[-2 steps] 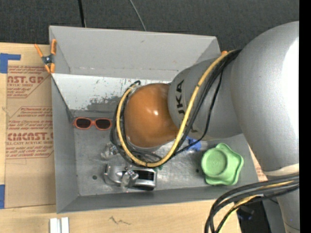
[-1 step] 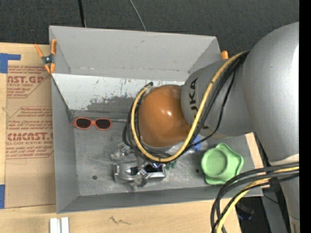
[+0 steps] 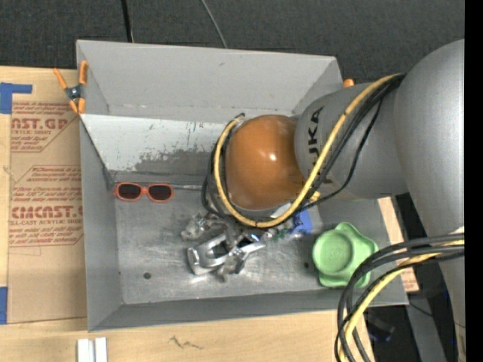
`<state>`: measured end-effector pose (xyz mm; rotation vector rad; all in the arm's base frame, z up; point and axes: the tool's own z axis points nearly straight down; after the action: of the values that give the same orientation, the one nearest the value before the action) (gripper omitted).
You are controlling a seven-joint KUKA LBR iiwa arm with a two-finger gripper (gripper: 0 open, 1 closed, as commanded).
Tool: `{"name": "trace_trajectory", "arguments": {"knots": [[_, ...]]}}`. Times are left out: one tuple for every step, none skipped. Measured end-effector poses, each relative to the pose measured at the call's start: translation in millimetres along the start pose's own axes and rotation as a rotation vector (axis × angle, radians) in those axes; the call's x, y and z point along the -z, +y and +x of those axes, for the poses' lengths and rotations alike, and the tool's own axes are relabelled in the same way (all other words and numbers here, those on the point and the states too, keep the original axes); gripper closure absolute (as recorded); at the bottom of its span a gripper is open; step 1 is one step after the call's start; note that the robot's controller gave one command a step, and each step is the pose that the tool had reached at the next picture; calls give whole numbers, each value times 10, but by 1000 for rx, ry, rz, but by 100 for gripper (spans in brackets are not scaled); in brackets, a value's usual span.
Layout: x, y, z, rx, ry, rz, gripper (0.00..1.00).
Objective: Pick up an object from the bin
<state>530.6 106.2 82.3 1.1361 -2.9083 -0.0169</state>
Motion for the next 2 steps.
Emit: {"name": "trace_trajectory", "arguments": {"knots": [[-50,-85,153,-1,-33,24,100],[-50,-85,153,-1,-33,24,100]]}}
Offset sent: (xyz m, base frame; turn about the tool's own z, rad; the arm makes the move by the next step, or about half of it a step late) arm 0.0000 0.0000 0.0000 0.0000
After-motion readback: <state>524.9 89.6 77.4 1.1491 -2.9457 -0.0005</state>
